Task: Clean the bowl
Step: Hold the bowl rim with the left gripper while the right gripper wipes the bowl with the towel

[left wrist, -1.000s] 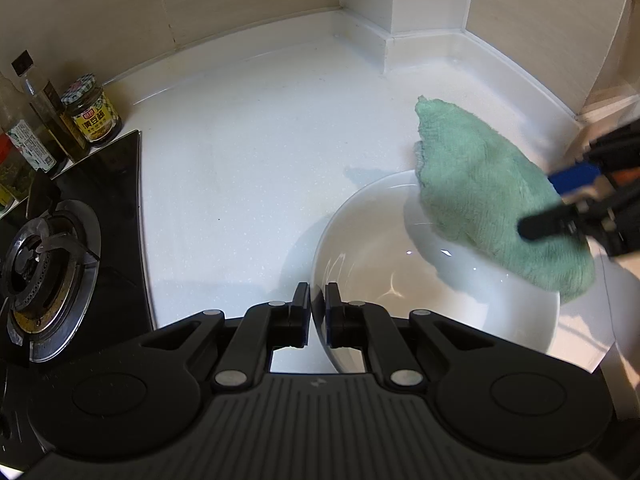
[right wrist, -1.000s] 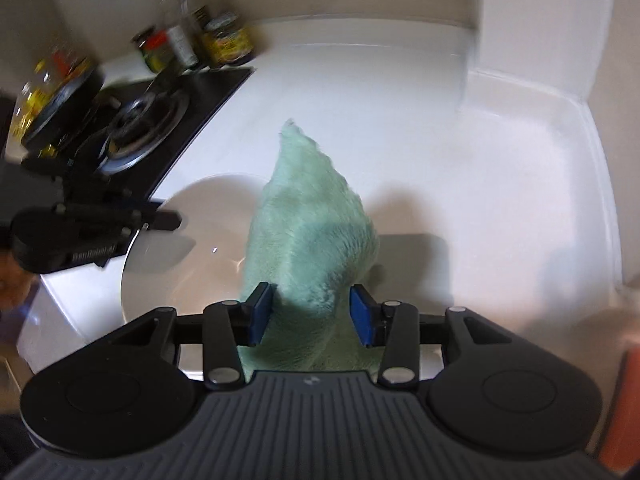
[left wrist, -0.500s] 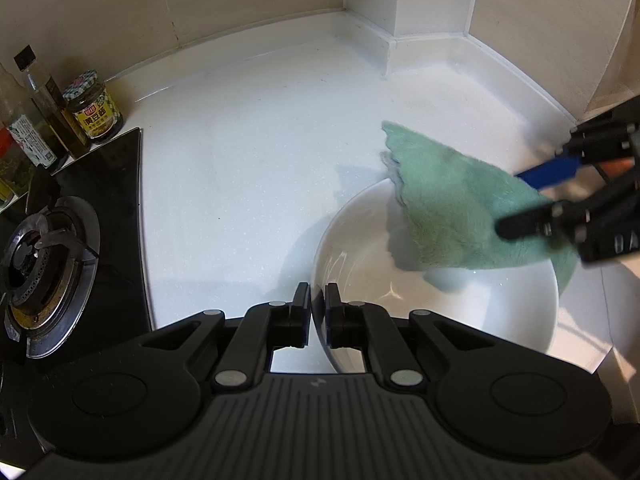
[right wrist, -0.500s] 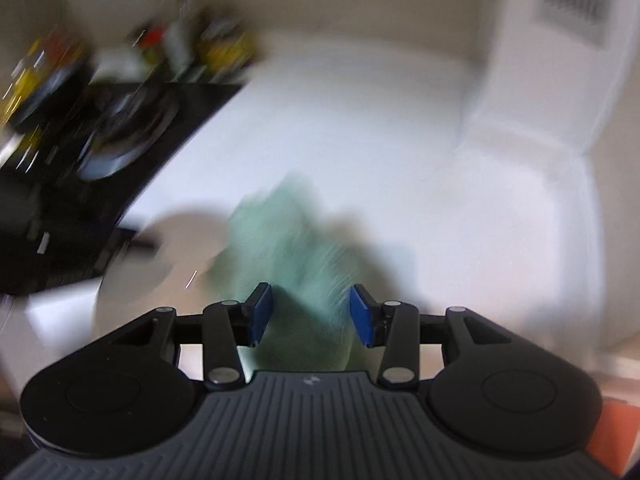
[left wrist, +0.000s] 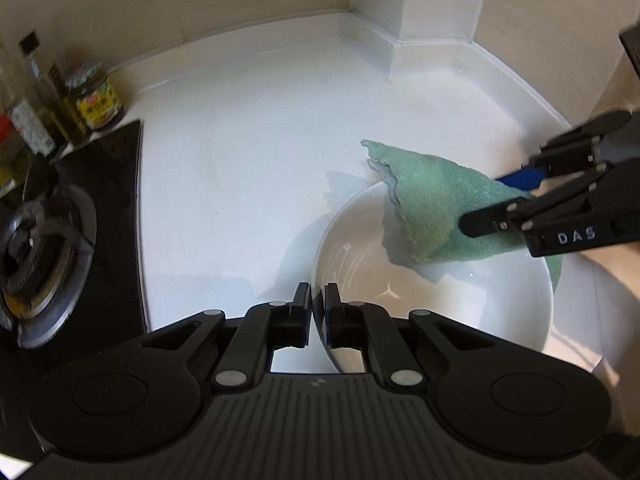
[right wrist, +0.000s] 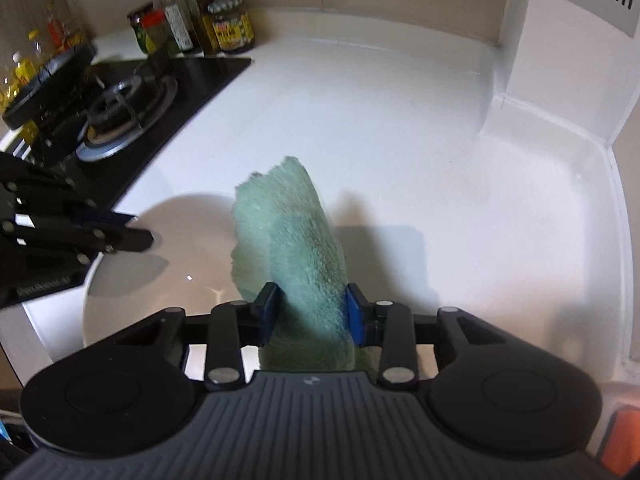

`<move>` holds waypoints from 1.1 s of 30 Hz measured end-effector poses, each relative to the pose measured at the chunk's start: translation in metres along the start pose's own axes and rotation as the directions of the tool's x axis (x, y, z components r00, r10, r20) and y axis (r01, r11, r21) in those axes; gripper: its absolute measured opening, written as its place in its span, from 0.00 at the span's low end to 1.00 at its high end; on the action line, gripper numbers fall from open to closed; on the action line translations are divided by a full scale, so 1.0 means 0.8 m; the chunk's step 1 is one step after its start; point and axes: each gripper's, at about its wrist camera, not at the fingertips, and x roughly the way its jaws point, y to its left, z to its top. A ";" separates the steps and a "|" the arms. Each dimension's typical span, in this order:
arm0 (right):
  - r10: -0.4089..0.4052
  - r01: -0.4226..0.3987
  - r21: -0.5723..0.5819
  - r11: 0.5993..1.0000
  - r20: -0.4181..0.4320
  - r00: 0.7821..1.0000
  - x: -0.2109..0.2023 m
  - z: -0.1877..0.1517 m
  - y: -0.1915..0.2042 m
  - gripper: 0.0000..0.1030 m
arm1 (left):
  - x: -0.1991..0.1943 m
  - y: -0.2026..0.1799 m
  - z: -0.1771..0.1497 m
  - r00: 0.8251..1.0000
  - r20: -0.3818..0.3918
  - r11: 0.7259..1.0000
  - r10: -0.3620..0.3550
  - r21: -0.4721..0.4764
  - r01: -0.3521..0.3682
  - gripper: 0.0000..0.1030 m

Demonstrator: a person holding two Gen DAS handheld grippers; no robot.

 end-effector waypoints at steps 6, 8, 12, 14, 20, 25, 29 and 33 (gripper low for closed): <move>-0.003 0.003 0.003 1.000 -0.014 1.000 -0.001 -0.007 0.004 0.21 | -0.006 0.007 -0.011 1.000 -0.004 0.997 -0.014 -0.075 0.013 0.04; -0.010 0.009 -0.017 1.000 -0.029 1.000 -0.001 -0.009 0.010 0.21 | -0.002 0.005 -0.009 1.000 -0.005 1.000 0.000 -0.027 0.000 0.03; 0.034 -0.048 -0.115 0.992 -0.122 0.992 0.001 -0.001 0.009 0.22 | 0.004 0.002 -0.001 1.000 -0.009 0.997 -0.005 0.082 0.006 0.03; 0.043 -0.069 -0.161 0.984 -0.164 0.986 0.005 0.009 0.007 0.22 | 0.007 -0.002 0.003 1.000 -0.011 0.988 -0.003 0.156 0.005 0.05; -0.009 -0.062 -0.411 0.909 -0.169 0.986 0.026 0.043 0.028 0.23 | 0.016 -0.005 0.013 1.000 -0.017 0.952 -0.001 0.307 0.006 0.08; -0.007 -0.084 -0.552 0.830 -0.162 0.987 0.041 0.059 0.044 0.26 | 0.024 0.002 0.024 1.000 -0.023 0.924 -0.007 0.381 0.016 0.09; 0.012 -0.086 -0.495 0.865 -0.151 0.988 0.046 0.069 0.037 0.23 | 0.031 0.016 0.036 0.999 -0.033 0.965 -0.009 0.263 0.017 0.07; 0.043 -0.082 -0.339 0.937 -0.121 0.992 0.041 0.063 0.020 0.20 | 0.025 0.016 0.031 0.999 -0.045 0.995 0.026 0.098 -0.022 0.09</move>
